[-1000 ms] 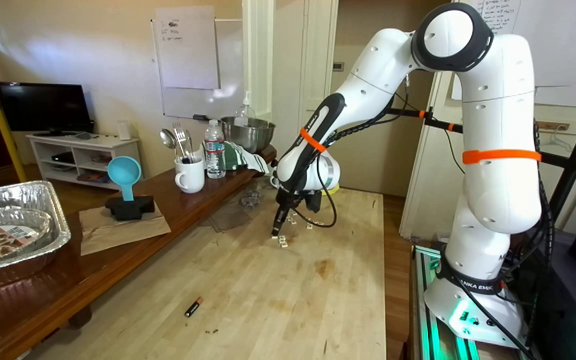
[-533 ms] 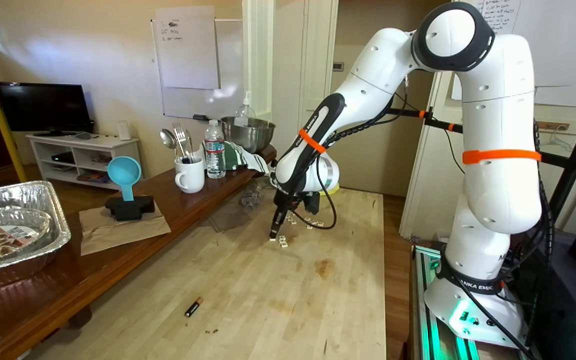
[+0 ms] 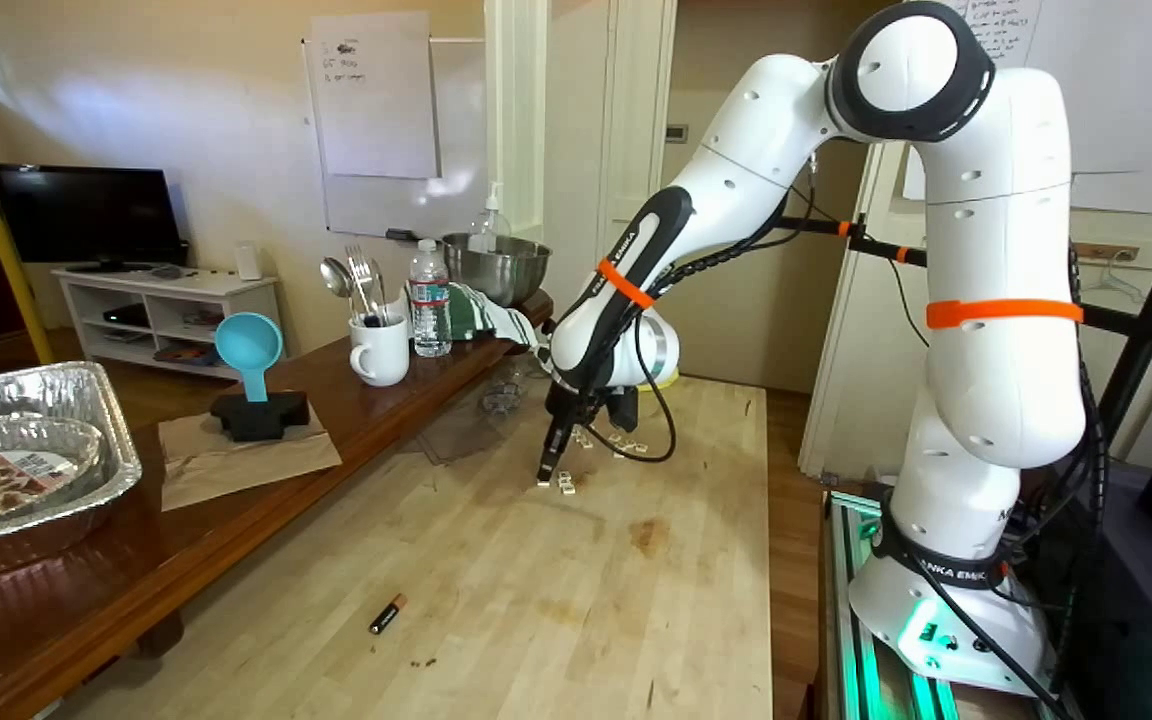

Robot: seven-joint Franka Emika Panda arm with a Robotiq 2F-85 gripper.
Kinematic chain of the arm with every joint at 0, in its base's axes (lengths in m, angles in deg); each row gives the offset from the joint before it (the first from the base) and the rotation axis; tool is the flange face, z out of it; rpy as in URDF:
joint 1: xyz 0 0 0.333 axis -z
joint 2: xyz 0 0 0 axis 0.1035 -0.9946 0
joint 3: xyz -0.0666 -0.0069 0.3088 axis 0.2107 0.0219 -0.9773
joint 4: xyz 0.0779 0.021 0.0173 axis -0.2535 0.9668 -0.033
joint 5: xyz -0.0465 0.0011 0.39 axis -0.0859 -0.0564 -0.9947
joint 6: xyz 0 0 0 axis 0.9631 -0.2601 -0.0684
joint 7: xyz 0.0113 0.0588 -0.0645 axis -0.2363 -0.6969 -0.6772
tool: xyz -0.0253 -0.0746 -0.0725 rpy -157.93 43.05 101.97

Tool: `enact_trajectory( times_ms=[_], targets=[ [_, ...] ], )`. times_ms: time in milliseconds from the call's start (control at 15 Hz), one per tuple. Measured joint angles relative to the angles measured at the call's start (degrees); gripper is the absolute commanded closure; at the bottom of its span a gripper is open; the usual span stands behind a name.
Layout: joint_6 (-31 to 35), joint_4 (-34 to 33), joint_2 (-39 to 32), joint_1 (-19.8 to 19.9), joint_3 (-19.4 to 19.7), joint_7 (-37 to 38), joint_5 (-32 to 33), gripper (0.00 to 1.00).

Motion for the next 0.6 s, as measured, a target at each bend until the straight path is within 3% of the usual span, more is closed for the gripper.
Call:
enact_trajectory(
  times_ms=[600],
  targets=[
    [-0.54,3.51,2.53,-1.69,-0.07,0.18,0.01,1.00]
  ],
)
